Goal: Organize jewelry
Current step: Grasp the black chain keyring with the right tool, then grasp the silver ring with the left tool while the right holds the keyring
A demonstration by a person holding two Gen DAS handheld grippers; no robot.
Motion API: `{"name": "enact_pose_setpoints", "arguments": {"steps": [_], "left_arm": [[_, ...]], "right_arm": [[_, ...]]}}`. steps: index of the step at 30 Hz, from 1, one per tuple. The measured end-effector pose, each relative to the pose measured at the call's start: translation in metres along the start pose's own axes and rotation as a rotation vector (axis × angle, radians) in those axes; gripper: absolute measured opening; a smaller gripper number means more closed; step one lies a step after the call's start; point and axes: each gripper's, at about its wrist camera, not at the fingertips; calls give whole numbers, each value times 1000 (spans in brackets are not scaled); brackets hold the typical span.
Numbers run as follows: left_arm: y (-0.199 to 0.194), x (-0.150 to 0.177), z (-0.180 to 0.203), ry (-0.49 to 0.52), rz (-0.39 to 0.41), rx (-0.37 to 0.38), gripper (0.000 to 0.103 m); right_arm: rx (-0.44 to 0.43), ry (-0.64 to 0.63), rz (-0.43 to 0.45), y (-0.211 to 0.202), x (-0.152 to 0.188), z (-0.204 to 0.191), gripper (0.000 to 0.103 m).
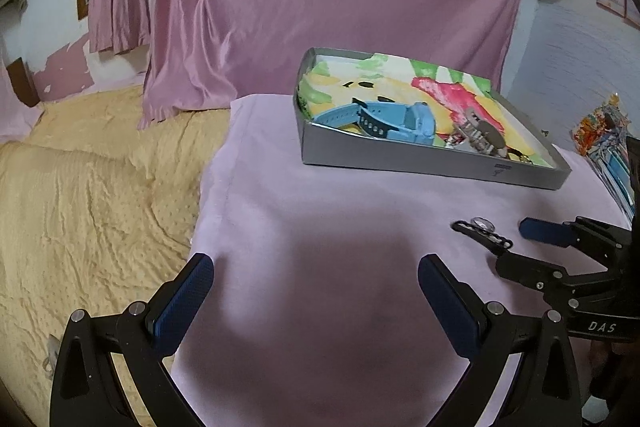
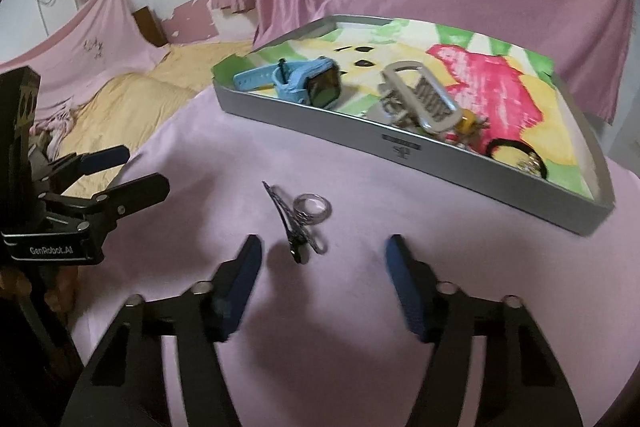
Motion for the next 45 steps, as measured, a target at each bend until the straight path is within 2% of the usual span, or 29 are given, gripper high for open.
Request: {"name": "enact_pose_setpoints", "arguments": {"steps": [2, 4, 9, 20, 33, 39, 41, 43, 45], "left_arm": [[2, -2, -1, -5, -5, 0, 103], [4, -2, 0, -6, -16, 2, 103], [9, -4, 5, 0, -39, 14, 103], [16, -8, 32, 51, -59, 50, 103], [34, -10, 102, 198, -78, 119, 103], [41, -14, 127, 231, -89, 162, 102], [43, -15, 134, 240, -87, 168, 97], [47, -15, 140, 249, -96, 172, 85], [50, -14, 145, 252, -106, 172, 80]], "right_arm": [[-1, -21, -1, 2, -4, -3, 48], [-9, -34, 1, 2, -6, -4, 30], [-21, -59, -2, 2, -6, -6, 15], [-13, -4, 10, -8, 5, 20, 15], [52, 91, 17, -24, 26, 74, 14], [64, 132, 22, -28, 30, 96, 14], [62, 138, 24, -27, 31, 101, 14], [59, 142, 27, -26, 31, 104, 14], [55, 145, 29, -26, 31, 105, 14]]}}
Point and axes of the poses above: each gripper's, at about its wrist camera, not at the fingertips, and y roughly the way its jaws point, z to its right, x to its underside, and after that the axes turned 8 degrees about -y, right-handed
